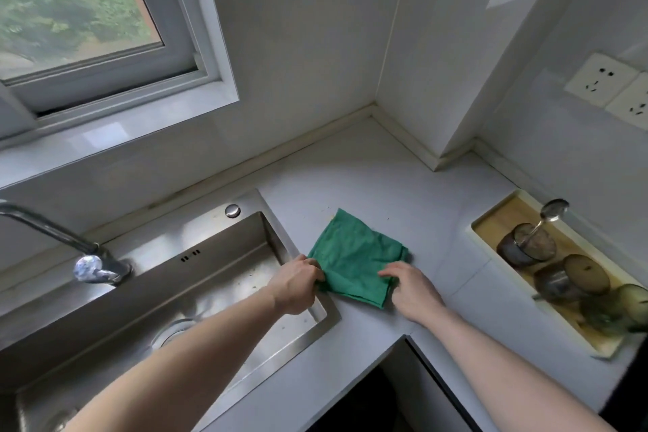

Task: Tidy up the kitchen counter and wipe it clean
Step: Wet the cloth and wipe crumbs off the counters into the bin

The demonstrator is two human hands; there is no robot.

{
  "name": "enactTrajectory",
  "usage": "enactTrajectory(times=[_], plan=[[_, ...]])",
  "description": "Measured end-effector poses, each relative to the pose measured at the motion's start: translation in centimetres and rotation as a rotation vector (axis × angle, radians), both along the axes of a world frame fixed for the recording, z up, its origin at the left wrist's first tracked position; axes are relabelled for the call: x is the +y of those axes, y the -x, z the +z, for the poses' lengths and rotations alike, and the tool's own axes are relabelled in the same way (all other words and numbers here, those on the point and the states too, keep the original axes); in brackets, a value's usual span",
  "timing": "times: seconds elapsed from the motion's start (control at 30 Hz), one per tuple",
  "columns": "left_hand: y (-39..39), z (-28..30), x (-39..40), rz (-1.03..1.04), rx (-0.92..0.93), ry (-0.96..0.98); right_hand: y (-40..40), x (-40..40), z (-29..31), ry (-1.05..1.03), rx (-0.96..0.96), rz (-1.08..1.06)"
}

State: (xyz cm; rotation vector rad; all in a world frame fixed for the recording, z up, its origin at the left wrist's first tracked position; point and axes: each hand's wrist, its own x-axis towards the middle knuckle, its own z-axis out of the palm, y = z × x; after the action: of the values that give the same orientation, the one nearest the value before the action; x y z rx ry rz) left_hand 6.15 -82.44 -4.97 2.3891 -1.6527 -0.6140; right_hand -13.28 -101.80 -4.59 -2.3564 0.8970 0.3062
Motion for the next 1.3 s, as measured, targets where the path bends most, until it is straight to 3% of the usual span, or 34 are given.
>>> enactTrajectory(times=[0.1, 0.27, 0.37, 0.53, 0.67, 0.87, 0.93, 1.07, 1.17, 1.3], plan=[[-0.6, -0.3, -0.3, 0.12, 0.019, 0.081, -1.6, -1.5, -0.5, 0.064, -0.141, -0.187], [-0.8, -1.2, -0.8, 0.295, 0.08, 0.113, -4.4, -3.2, -1.8, 0.012, 0.033, -0.257], [-0.6, -1.6, -0.6, 0.25, 0.065, 0.131, -5.0, -3.6, -2.5, 0.105, 0.083, -0.247], [0.4, -1.8, 0.3, 0.006, 0.042, 0.094, -4.7, -3.0, -1.2, 0.077, -0.296, -0.266], [1.3, -1.8, 1.1, -0.062, 0.084, -0.007, -2.6, -2.4, 0.7, 0.056, -0.356, -0.065], [1.9, 0.2, 1.2, 0.065, -0.039, 0.377, 0.5, -1.6, 0.5, 0.165, -0.173, 0.382], [2.1, 0.2, 0.5, -0.011, -0.097, 0.324, 1.2, -0.8, -0.2, 0.148, -0.118, 0.453], [3.1, -1.0, -0.4, -0.128, -0.116, 0.003, 2.7, 1.5, -1.1, 0.075, 0.013, 0.464], [3.7, -2.0, -0.1, -0.078, -0.075, -0.119, 2.4, 3.0, -1.0, 0.036, -0.032, 0.3], [3.3, -2.1, -0.8, -0.033, -0.018, -0.122, -0.2, 4.8, -1.7, 0.052, -0.135, 0.071]])
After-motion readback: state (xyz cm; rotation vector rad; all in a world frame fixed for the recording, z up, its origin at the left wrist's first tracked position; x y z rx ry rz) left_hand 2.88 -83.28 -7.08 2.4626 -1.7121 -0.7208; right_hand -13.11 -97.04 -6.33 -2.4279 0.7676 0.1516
